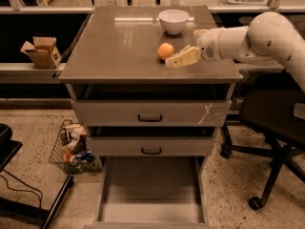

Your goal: Place orange into bottom drawer

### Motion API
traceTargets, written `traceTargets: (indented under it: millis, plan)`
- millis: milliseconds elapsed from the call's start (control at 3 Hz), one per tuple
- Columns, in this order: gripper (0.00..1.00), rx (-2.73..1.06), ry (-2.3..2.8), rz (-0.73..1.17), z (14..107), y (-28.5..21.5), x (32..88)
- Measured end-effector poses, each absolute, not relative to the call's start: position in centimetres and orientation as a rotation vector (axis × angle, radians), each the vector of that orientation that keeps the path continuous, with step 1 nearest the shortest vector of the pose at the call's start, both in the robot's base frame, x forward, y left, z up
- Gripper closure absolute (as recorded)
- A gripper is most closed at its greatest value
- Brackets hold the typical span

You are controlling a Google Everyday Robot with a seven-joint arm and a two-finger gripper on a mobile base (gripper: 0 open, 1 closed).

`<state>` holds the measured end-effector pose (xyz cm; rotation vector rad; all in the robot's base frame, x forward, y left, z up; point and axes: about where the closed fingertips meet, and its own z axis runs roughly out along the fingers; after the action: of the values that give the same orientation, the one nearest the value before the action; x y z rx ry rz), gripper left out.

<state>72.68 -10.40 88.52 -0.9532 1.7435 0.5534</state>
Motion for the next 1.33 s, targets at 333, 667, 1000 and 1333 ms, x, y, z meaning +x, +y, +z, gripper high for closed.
traceTargets:
  millis: [333,667,1000,1333]
  plan:
    - [0.00,-0.954,1.726,0.610,87.1,-7.4,75.5]
    - [0.00,-0.951,1.713,0.642,85.9,-5.4,77.5]
    - [0.14,-0.954,1.711,0.651,84.1,-4.6,78.8]
    - [0.37,-0.965,1.708,0.655,82.6,-4.6,79.3]
